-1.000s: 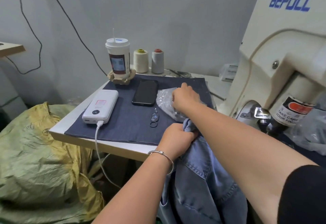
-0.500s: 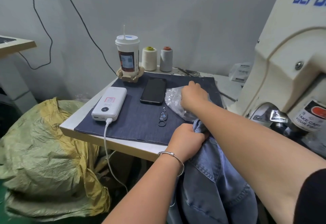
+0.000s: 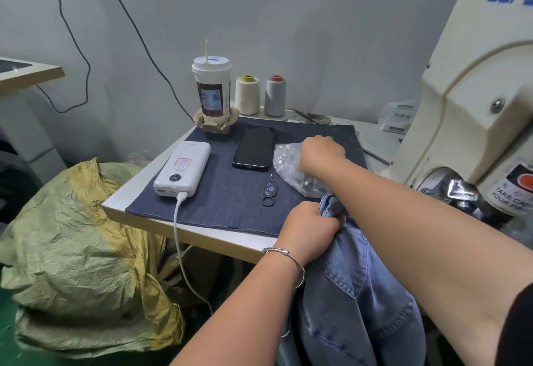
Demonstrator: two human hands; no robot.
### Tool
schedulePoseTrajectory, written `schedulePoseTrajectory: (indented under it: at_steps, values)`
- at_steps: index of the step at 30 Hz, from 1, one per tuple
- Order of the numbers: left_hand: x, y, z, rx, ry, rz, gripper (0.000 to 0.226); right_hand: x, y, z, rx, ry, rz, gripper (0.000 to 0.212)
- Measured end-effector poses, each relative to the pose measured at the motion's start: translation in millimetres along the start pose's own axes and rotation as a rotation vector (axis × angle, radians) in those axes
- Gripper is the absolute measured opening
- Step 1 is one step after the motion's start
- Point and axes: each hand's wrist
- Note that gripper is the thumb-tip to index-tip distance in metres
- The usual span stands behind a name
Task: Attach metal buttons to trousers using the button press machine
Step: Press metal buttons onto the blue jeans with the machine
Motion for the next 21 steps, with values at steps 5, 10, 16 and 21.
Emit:
schedulePoseTrajectory:
  at_steps: [5,10,16,21]
  values:
    - [2,1,-1,-0.002,-0.008,0.011,0.052,-1,3,-5,0.010,0.007,-0.037,0.037]
    - [2,1,-1,0.014,0.028,-0.006,0.046,2,10,-2,0.112,-0.013,-0.118,0.029]
    - [2,1,0,0.020,0.005,-0.003,0.044,10,31,-17,0.328,-0.159,-0.130,0.016]
    - [5,4,-1,0.023,0.037,-0.043,0.045,23,76,-44,0.506,-0.503,-0.148,0.010]
Point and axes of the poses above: each hand's wrist, its own y-axis away from the middle knuckle, its own z-axis out of the palm, x = y × z
